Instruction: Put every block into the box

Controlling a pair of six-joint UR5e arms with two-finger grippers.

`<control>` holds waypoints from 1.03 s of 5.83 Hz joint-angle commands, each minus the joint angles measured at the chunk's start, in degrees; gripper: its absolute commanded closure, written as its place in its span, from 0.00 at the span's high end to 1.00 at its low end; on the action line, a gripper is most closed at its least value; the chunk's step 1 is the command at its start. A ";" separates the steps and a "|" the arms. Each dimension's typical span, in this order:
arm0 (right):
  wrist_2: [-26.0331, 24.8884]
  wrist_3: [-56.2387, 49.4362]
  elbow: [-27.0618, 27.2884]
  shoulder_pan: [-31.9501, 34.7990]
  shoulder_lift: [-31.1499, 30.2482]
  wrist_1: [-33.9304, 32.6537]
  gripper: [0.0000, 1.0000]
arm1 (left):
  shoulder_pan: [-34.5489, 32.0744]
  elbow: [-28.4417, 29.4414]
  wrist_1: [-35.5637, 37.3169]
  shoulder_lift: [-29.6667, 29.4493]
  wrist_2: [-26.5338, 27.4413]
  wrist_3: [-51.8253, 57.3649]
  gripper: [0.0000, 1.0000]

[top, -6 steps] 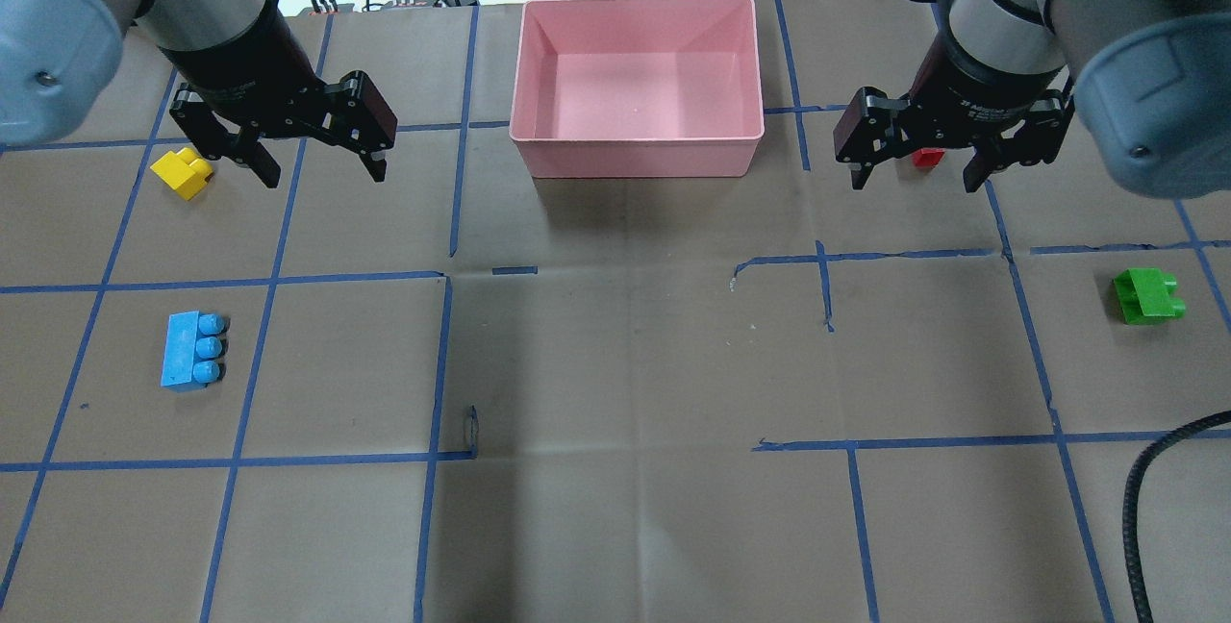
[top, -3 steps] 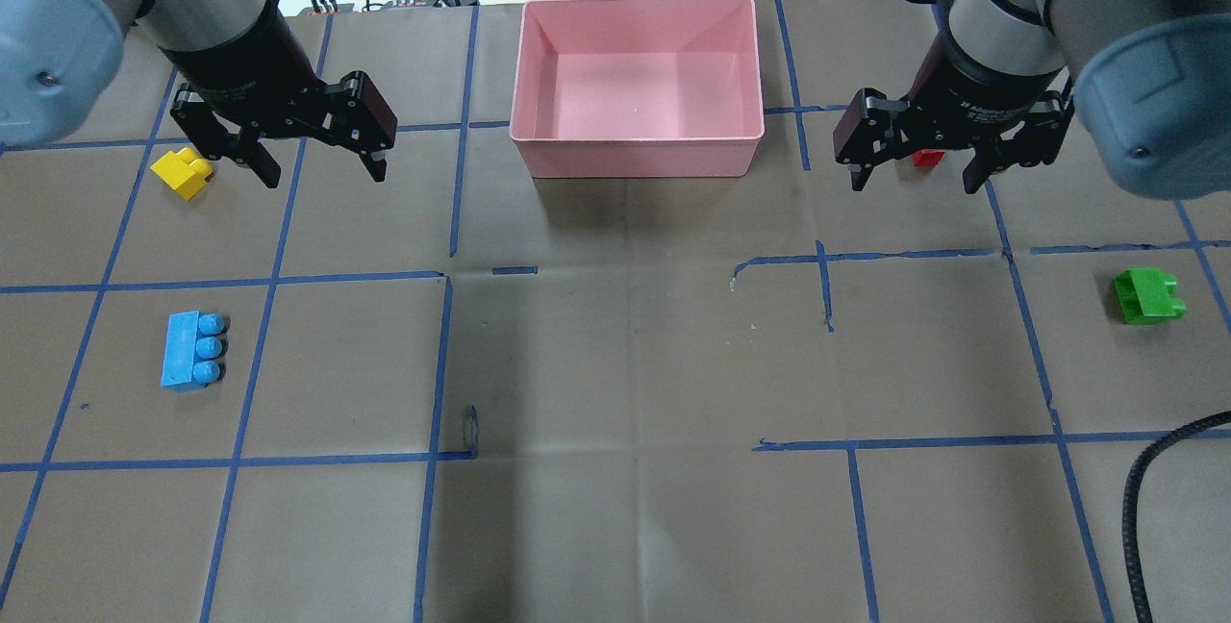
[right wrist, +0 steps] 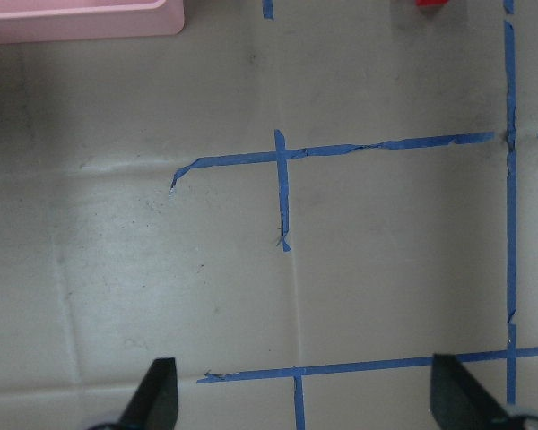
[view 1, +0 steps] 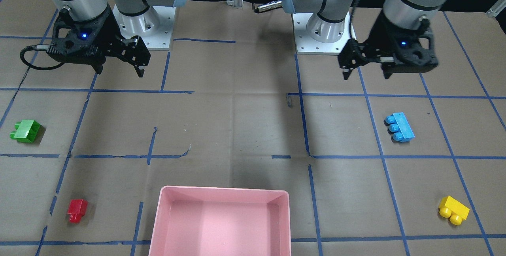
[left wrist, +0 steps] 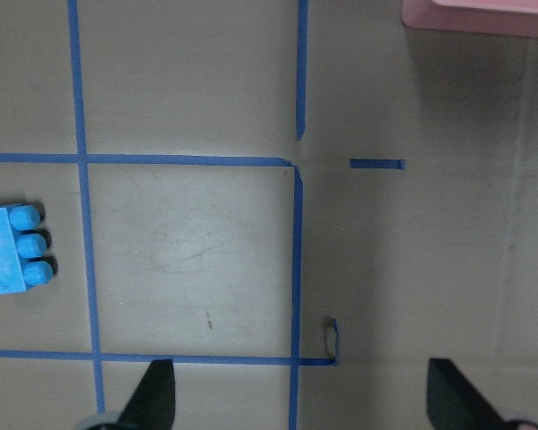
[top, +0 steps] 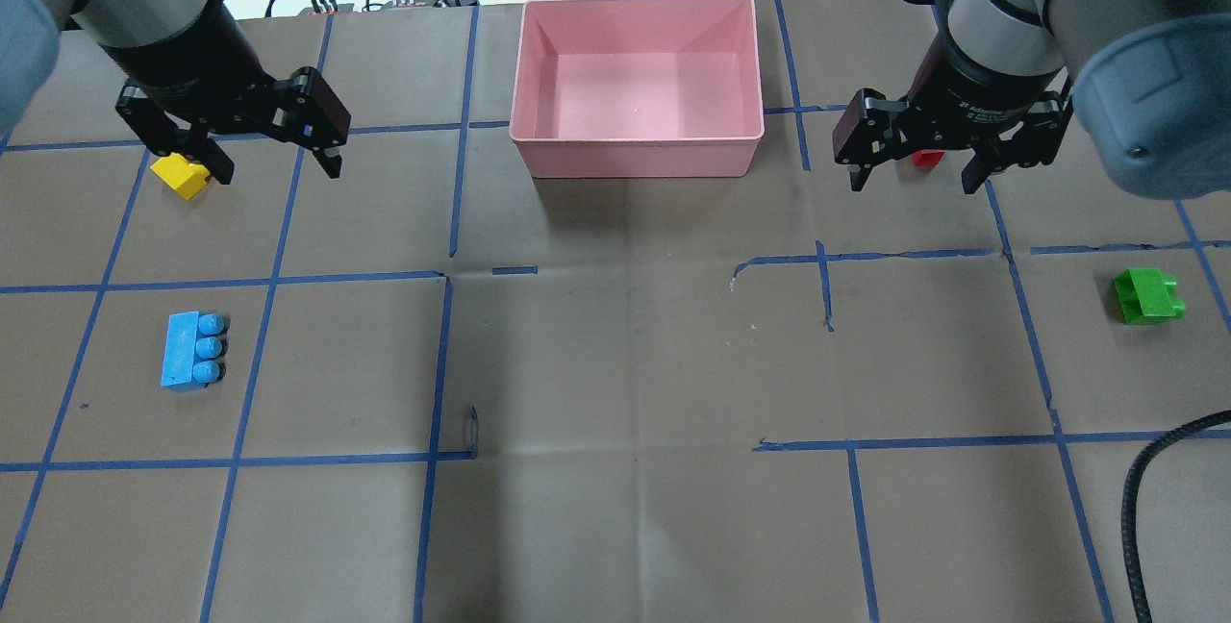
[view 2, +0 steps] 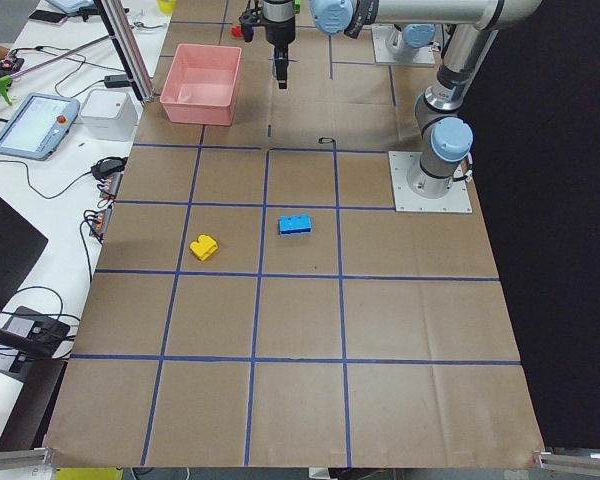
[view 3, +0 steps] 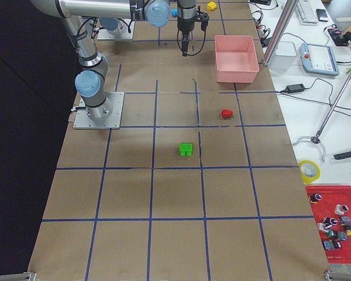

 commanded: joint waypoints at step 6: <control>0.00 -0.09 0.00 0.00 0.09 -0.27 1.00 | 28.50 -17.09 18.83 -2.50 0.76 25.67 0.97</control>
